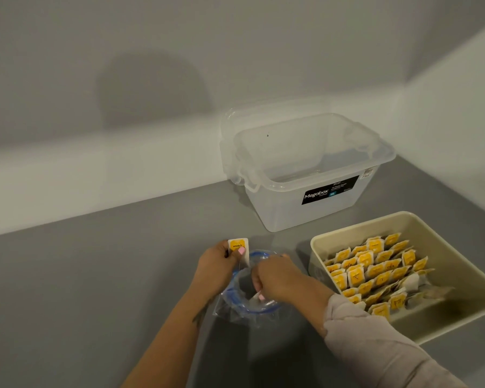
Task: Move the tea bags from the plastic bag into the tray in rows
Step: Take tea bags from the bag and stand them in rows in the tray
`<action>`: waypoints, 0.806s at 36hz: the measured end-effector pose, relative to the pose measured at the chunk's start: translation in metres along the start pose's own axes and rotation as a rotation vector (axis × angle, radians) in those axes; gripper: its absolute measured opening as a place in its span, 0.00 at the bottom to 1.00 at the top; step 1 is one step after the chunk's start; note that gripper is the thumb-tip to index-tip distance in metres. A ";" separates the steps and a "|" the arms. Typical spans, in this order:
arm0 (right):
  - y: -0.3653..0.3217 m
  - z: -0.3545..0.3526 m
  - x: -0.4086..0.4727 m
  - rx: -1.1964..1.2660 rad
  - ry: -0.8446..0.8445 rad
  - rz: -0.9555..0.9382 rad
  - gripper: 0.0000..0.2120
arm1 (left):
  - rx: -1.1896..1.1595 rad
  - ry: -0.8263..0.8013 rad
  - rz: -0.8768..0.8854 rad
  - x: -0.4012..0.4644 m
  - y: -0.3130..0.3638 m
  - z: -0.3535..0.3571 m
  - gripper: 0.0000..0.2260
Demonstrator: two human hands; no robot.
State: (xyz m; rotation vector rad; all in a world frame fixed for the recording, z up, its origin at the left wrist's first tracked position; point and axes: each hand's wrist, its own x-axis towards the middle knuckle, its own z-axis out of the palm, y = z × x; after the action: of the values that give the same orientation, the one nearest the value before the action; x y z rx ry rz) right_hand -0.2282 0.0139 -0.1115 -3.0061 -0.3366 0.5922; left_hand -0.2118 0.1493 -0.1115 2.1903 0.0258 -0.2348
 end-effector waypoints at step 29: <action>0.029 -0.058 -0.033 1.394 0.401 0.201 0.03 | -0.678 -0.227 -0.022 -0.010 0.044 0.007 0.14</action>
State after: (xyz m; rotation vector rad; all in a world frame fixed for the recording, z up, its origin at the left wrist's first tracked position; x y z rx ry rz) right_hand -0.2299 -0.0222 -0.0490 -1.7103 0.3091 0.0828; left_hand -0.2186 0.1184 -0.0785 1.4819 0.0017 -0.4176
